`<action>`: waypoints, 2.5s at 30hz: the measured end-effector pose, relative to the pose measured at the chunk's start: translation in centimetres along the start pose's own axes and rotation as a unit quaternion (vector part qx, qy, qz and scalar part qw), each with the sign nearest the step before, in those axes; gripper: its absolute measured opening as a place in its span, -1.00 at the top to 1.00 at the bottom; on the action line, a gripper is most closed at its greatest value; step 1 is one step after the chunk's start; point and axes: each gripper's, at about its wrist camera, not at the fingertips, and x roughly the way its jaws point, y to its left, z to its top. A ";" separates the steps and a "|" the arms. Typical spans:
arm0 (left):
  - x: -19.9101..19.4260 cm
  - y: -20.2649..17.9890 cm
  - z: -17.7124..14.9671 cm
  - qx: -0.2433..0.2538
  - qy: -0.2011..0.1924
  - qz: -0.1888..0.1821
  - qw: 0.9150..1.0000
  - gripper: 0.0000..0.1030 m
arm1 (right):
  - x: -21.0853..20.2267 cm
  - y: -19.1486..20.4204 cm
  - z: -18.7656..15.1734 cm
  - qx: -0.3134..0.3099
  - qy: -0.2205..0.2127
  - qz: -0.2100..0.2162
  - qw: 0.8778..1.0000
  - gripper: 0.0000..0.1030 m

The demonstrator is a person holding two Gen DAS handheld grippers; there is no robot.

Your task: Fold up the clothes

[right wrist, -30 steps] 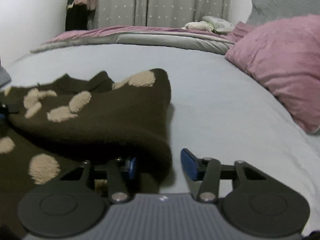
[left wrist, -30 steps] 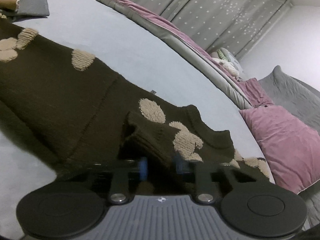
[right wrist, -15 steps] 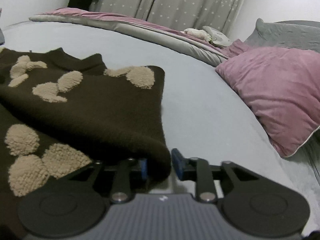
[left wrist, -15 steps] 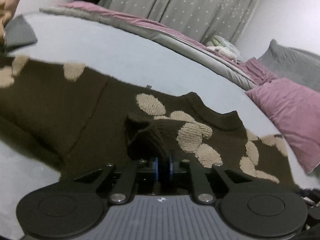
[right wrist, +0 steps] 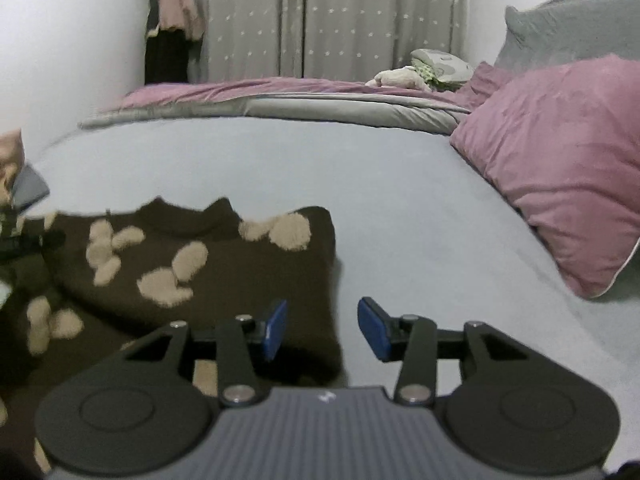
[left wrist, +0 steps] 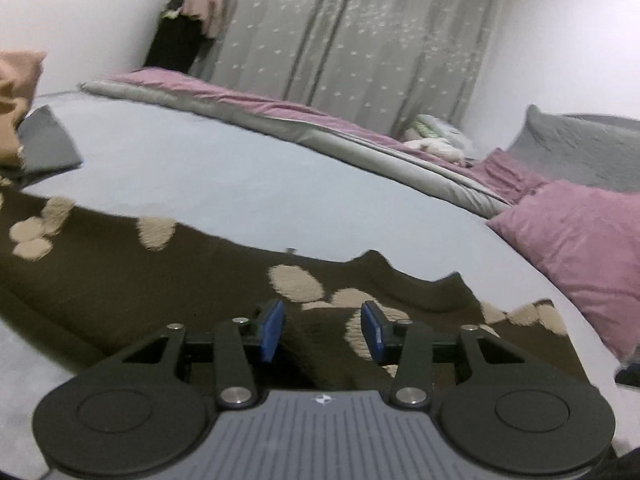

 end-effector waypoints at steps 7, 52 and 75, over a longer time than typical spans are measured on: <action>1.1 -1.1 -0.9 0.041 0.032 -0.028 0.998 0.57 | 2.4 2.9 1.2 -0.007 -0.012 0.000 1.000 0.54; 1.2 -1.9 -2.3 0.068 0.081 -0.022 0.994 0.52 | 4.9 5.7 -2.9 -0.004 0.055 -0.073 0.996 0.70; -2.5 2.3 1.0 -0.004 0.097 0.056 0.994 -0.17 | -0.7 10.3 0.4 0.035 0.012 -0.025 0.999 -0.67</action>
